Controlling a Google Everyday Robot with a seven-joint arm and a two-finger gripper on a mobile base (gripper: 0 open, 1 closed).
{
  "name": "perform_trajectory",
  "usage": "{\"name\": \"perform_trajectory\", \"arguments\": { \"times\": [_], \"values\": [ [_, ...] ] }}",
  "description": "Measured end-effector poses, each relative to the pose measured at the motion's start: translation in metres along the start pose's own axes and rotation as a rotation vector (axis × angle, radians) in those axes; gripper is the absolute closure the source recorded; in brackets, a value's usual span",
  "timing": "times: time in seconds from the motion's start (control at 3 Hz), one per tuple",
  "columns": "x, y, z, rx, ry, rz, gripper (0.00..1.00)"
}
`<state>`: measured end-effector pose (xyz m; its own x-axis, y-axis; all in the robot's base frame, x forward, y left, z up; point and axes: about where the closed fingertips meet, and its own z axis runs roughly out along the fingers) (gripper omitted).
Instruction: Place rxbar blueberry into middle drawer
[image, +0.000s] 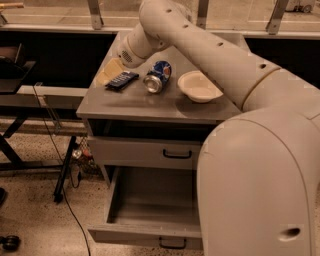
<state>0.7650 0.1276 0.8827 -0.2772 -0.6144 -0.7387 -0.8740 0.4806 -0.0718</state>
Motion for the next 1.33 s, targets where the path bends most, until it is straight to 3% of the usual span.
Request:
{"name": "perform_trajectory", "arguments": {
  "times": [0.67,1.33],
  "values": [
    [-0.005,0.008,0.032,0.007,0.016,0.033,0.00],
    [0.011,-0.011,0.042,0.049,0.033,0.090,0.00]
  ]
}}
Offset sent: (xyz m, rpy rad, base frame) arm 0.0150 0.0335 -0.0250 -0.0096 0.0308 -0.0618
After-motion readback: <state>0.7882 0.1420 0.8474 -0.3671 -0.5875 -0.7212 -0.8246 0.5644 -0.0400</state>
